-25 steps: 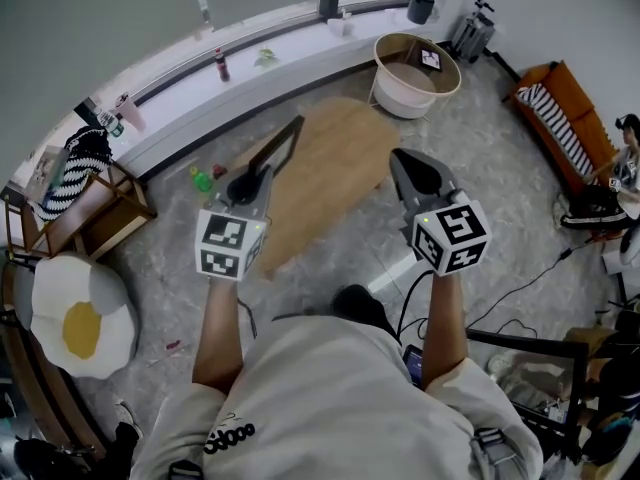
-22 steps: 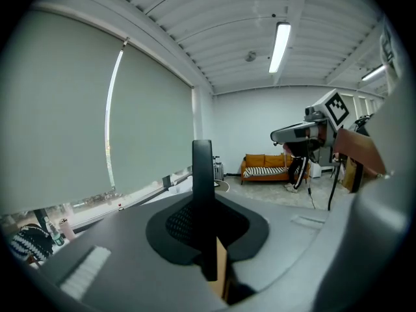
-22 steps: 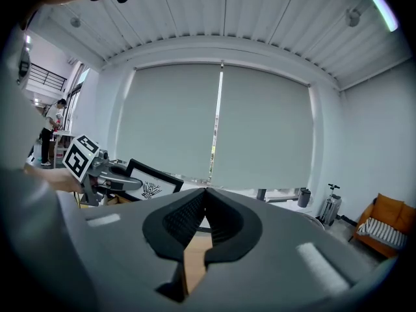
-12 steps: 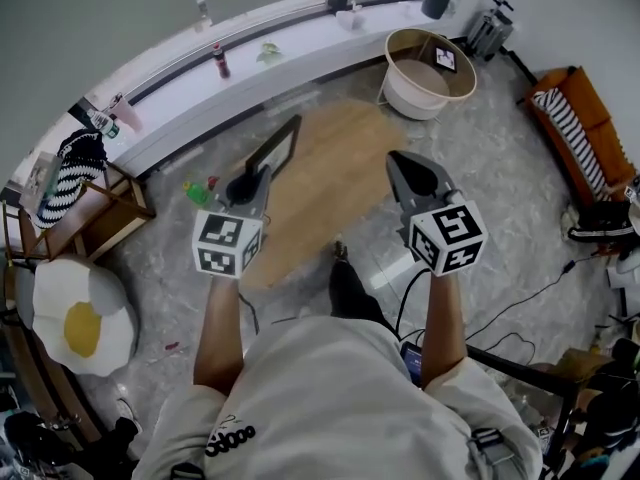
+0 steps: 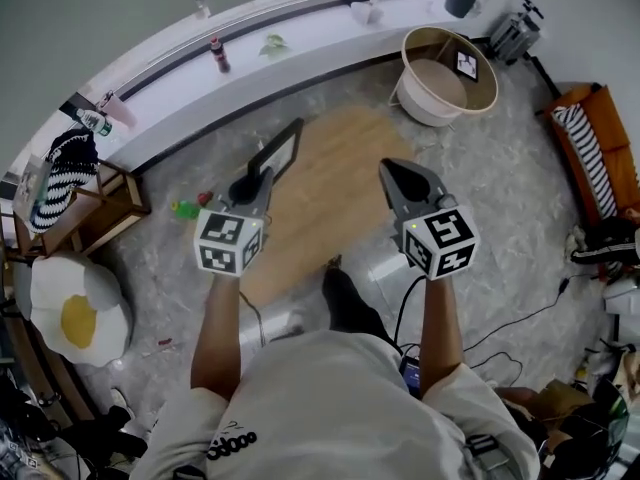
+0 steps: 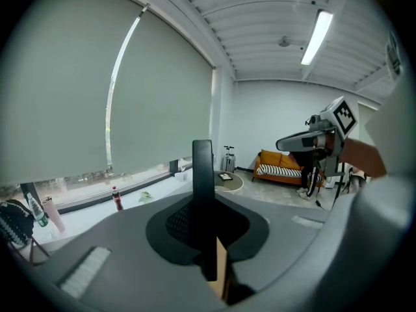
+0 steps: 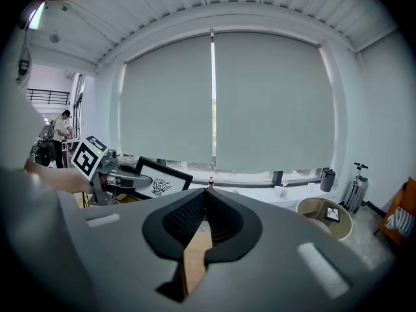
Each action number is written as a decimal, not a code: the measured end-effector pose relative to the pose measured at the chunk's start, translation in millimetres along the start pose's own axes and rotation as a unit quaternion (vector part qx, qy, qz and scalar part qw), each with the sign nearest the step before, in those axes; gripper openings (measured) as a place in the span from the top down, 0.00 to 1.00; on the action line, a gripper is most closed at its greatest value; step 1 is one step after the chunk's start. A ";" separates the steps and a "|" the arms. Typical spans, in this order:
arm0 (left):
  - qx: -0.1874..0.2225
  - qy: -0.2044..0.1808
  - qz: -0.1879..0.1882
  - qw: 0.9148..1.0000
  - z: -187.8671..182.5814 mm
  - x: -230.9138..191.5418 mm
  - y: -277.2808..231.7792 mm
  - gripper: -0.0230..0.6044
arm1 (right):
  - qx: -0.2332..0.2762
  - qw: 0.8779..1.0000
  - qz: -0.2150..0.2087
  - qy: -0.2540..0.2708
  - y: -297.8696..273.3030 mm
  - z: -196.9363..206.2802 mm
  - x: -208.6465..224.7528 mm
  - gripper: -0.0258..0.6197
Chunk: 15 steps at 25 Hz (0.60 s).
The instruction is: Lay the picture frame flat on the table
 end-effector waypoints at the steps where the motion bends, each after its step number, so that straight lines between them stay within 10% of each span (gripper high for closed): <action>1: -0.004 0.004 0.000 1.000 1.7 -3.7 -10.4 0.93 | -0.007 1.000 -0.004 -0.001 -9.1 1.2 7.1 0.96; 15: -0.048 0.051 0.000 0.998 37.9 -39.7 -127.8 0.93 | -0.067 0.997 -0.046 -0.010 -120.9 31.0 80.3 0.96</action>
Point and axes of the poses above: the fingertips, and each gripper's own axes: y backward along the fingers, x to its right, z out of its underside, the point moved 3 cm from there along y, backward along the fingers, and after that the axes turned 6 degrees about -y, right-handed, at the moved point
